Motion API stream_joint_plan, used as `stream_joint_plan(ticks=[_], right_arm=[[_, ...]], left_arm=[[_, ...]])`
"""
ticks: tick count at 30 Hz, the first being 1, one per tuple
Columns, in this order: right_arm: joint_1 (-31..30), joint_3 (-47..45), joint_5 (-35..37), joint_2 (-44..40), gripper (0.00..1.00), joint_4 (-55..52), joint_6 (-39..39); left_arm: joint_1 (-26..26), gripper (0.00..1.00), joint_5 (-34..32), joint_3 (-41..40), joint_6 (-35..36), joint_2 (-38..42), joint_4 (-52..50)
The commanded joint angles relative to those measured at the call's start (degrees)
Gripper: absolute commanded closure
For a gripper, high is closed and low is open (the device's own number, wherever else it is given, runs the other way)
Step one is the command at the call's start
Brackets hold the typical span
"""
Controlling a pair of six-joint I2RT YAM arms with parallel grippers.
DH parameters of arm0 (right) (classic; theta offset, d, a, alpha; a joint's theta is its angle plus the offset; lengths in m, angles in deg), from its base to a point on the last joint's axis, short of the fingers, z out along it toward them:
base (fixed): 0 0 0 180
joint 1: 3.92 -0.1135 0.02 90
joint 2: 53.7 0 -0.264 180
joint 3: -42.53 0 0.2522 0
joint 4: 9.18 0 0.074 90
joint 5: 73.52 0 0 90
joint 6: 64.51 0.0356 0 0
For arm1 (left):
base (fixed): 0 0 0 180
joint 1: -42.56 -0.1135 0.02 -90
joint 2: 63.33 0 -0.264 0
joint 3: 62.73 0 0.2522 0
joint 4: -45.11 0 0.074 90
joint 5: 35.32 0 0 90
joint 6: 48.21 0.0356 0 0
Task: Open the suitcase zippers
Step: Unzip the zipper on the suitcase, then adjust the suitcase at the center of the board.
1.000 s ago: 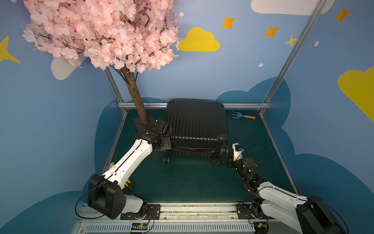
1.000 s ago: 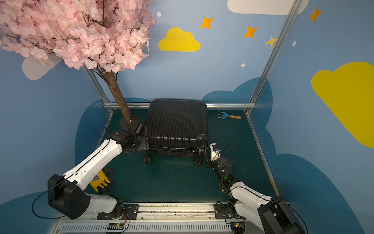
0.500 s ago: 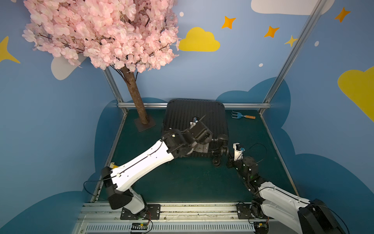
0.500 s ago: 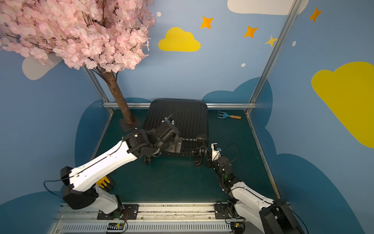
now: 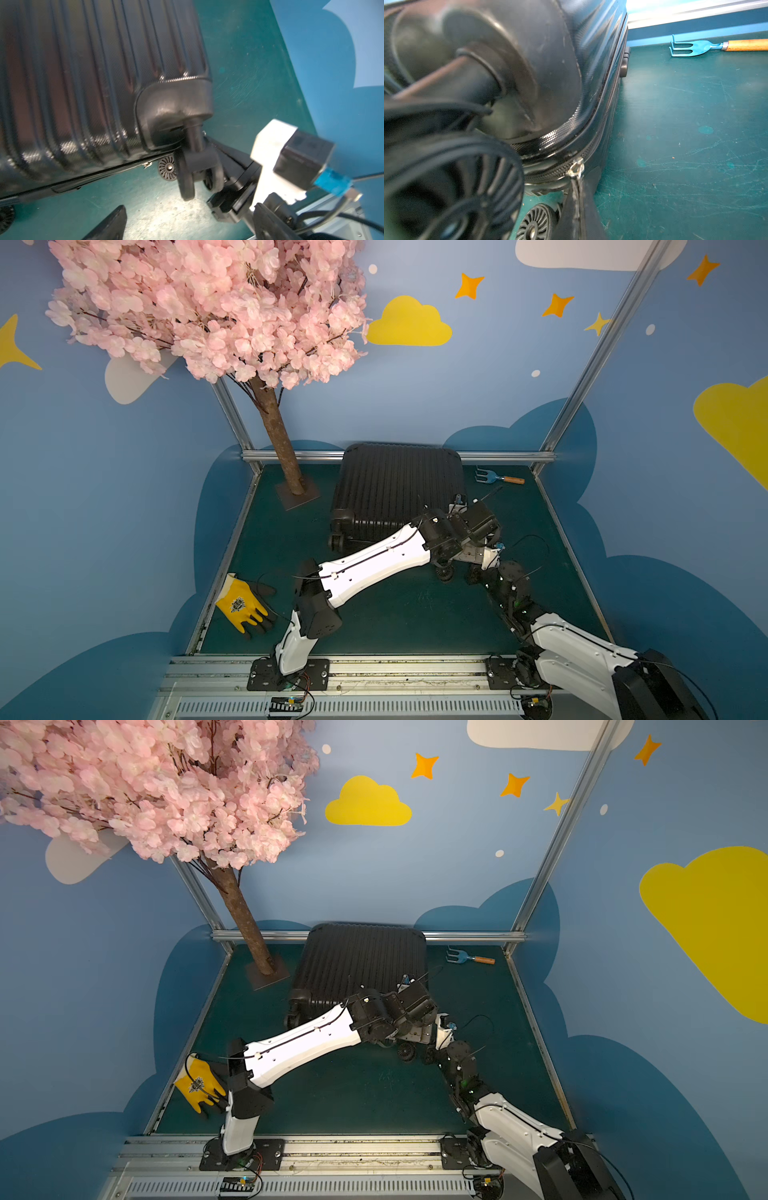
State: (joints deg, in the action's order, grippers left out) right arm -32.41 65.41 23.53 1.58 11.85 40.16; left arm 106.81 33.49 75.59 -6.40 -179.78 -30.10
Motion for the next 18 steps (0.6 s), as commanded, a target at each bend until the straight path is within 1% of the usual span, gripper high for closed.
stream_joint_plan(ticks=[1,5,10,16,18], right_arm=[[0.7,1.1,5.3,-1.8,1.00,-0.5,1.2],[0.7,0.7,6.2,-3.1,1.00,-0.9,1.7],[0.8,0.0,5.9,-4.4,1.00,-1.6,2.3],[0.7,-0.4,3.6,-5.2,1.00,-2.7,2.6],[0.7,-0.4,2.6,-5.5,1.00,-3.3,2.3]], left_arm=[[-0.2,0.09,0.1,3.3,-4.1,-4.0,-3.9],[-0.3,0.15,0.0,6.7,-6.0,-7.9,-6.1],[-0.6,0.17,-0.4,7.7,-8.1,-10.6,-6.7],[-1.0,0.24,-1.2,9.5,-9.2,-12.6,-6.3],[-1.0,0.28,-1.8,10.3,-9.2,-13.0,-6.3]])
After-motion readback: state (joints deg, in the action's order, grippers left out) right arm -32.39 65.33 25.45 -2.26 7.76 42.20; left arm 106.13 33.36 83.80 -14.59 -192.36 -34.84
